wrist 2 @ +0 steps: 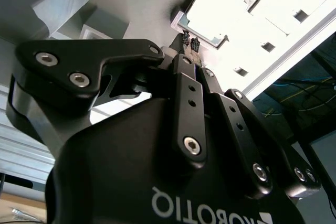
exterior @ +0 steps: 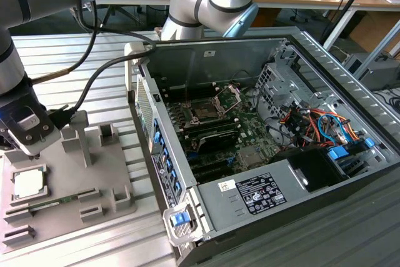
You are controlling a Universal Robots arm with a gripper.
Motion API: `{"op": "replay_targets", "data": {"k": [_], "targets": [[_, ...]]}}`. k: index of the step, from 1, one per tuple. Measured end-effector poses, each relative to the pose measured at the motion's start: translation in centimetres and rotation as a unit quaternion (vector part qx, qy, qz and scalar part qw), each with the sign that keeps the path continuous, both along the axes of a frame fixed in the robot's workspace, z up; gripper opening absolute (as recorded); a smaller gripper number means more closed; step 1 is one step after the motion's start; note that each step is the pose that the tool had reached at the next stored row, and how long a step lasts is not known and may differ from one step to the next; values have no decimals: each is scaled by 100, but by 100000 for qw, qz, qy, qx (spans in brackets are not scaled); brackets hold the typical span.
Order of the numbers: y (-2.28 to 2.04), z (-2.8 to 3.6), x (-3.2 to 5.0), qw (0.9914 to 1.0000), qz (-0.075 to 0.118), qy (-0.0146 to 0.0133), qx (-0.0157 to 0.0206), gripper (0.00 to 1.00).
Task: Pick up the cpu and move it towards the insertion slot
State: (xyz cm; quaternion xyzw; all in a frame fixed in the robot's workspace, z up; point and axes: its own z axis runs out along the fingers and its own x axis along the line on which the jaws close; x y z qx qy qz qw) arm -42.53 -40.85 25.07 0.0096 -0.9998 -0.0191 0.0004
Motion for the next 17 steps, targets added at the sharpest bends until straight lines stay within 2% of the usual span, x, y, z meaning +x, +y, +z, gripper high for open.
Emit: {"op": "replay_targets", "data": {"k": [17], "targets": [[0,-39,-33,100000,-3,3,0,11]]}}
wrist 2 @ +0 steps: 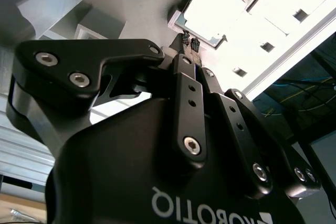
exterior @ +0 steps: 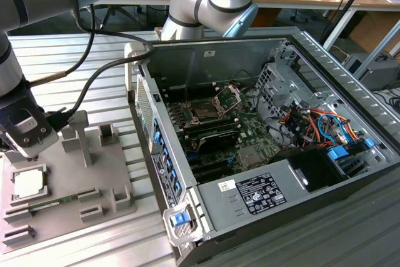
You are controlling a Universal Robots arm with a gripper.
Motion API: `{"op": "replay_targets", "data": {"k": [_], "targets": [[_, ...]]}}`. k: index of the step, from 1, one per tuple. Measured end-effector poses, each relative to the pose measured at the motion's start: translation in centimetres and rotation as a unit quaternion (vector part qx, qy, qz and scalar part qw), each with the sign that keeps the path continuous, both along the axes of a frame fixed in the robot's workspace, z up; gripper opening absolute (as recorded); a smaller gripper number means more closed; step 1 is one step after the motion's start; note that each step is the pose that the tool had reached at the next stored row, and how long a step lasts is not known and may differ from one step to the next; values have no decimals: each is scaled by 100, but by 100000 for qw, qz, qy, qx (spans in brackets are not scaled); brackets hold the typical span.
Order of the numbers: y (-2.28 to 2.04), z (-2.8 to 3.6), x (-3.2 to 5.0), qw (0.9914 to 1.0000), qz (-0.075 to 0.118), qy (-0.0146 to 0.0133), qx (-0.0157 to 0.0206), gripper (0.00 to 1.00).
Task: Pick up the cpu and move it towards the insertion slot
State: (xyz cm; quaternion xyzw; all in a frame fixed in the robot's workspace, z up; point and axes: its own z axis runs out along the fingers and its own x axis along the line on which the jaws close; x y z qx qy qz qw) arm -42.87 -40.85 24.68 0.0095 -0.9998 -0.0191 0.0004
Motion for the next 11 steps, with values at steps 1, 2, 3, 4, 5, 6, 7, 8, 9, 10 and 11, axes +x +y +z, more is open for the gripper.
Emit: {"op": "replay_targets", "data": {"k": [1,2,3,4,5,6,7,8,9,10,11], "targets": [[0,-2,-2,100000,-1,1,-3,11],[0,-3,-3,100000,1,-1,0,11],[0,-5,-4,100000,1,3,-2,11],[0,-6,-5,100000,2,-2,0,11],[0,-8,-6,100000,1,-3,2,11],[0,-10,-7,100000,2,-2,2,11],[0,-12,-9,100000,0,0,0,11],[0,-14,-11,100000,-1,-2,-3,11],[0,-15,-13,100000,0,-2,0,11],[0,-17,-14,100000,1,-3,0,11],[0,-18,-16,100000,0,-2,-2,11]]}}
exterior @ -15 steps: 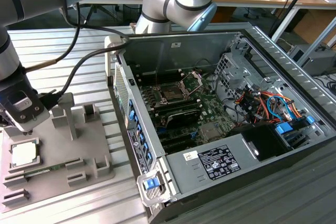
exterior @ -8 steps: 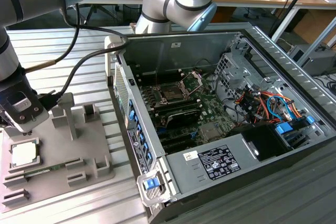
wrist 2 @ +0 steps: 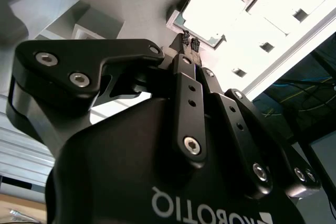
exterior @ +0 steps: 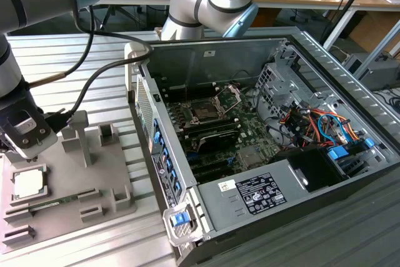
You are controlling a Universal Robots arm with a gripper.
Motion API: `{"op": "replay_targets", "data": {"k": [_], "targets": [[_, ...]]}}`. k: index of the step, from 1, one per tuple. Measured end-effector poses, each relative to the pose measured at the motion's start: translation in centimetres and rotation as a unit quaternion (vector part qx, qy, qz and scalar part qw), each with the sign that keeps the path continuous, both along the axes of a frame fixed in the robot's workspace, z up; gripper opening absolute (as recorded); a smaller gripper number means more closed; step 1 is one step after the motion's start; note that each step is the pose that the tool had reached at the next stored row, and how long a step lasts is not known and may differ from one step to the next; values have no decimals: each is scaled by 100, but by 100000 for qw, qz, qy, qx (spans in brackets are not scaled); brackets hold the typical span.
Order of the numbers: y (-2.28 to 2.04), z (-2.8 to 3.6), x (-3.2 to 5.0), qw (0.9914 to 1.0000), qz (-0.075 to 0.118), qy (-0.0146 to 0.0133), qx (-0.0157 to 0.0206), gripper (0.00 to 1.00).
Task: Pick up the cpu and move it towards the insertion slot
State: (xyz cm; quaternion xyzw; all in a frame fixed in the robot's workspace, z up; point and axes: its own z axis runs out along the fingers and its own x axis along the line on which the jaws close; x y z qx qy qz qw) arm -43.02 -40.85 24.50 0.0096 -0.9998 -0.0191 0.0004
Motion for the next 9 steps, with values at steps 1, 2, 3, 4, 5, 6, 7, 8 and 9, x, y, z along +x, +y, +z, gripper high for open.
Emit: {"op": "replay_targets", "data": {"k": [1,2,3,4,5,6,7,8,9], "targets": [[0,-2,-1,100000,0,-1,3,11],[0,-3,-2,100000,1,2,1,11],[0,-5,-4,100000,0,0,1,11],[0,-6,-5,100000,0,2,3,11],[0,-11,-7,100000,1,1,2,11],[0,-15,-10,100000,2,-2,2,11],[0,-17,-10,100000,0,1,2,11],[0,-18,-11,100000,0,5,-1,11],[0,-20,-12,100000,-1,5,-2,11]]}}
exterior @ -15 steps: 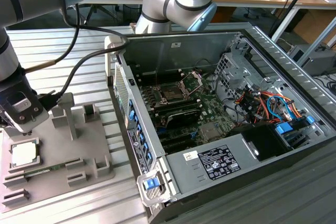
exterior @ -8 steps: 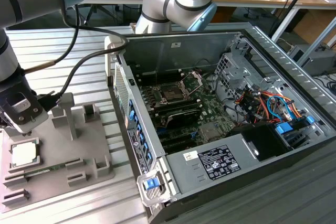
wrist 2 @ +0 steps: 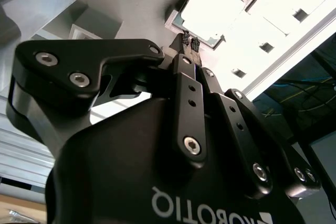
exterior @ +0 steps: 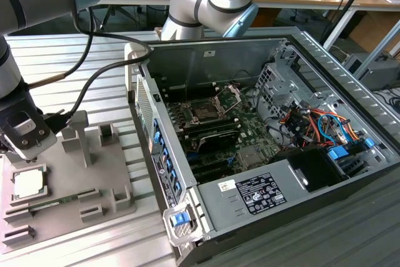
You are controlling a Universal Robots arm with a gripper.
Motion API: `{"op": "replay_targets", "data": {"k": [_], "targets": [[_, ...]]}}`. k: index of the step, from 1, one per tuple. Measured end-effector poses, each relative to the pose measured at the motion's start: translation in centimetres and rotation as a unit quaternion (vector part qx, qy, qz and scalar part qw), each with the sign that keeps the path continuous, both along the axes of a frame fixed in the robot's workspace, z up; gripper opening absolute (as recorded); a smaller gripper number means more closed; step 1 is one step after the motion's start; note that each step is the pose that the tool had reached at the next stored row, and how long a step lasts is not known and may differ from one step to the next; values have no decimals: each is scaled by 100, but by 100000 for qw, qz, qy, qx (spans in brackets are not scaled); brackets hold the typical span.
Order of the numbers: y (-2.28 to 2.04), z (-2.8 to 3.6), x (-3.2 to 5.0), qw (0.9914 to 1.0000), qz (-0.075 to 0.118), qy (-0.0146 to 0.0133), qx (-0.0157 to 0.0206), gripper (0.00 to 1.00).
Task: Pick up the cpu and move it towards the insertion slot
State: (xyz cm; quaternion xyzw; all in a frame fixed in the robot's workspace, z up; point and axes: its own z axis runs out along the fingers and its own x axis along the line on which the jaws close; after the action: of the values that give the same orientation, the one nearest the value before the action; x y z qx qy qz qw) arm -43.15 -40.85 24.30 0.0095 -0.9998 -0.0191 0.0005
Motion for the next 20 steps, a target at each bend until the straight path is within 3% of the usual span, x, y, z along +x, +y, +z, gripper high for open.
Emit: {"op": "replay_targets", "data": {"k": [20], "targets": [[0,-34,-23,100000,2,-6,0,11]]}}
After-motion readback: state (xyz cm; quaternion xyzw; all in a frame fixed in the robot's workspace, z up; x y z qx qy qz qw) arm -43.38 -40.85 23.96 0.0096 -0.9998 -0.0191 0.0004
